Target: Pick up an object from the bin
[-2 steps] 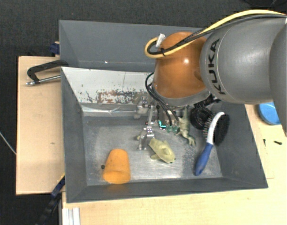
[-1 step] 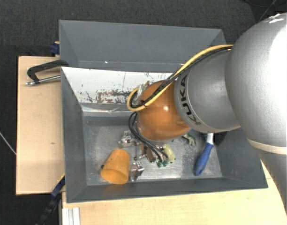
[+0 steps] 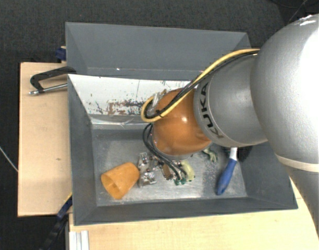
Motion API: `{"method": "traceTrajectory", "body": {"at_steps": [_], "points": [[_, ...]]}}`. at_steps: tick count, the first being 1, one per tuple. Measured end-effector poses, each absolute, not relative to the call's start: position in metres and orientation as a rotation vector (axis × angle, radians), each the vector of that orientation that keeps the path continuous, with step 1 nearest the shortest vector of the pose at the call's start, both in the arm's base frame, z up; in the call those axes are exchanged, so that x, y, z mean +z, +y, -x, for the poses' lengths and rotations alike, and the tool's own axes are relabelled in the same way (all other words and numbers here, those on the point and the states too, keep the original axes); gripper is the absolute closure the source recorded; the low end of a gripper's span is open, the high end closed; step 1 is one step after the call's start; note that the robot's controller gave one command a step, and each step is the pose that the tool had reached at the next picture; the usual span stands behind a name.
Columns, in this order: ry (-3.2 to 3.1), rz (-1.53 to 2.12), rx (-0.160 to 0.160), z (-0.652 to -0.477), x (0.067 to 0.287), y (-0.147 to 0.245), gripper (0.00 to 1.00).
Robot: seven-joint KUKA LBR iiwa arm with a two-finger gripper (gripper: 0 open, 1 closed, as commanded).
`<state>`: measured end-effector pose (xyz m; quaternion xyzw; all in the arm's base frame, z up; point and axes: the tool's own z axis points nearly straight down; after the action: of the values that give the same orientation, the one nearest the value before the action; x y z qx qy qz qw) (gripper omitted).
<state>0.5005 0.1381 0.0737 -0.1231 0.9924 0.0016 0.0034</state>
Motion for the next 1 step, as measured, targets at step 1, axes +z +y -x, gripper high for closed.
{"method": "traceTrajectory", "body": {"at_steps": [1], "points": [[3.042, 0.716, 0.001, -0.5419, 0.2781, 0.1249, 1.00]]}}
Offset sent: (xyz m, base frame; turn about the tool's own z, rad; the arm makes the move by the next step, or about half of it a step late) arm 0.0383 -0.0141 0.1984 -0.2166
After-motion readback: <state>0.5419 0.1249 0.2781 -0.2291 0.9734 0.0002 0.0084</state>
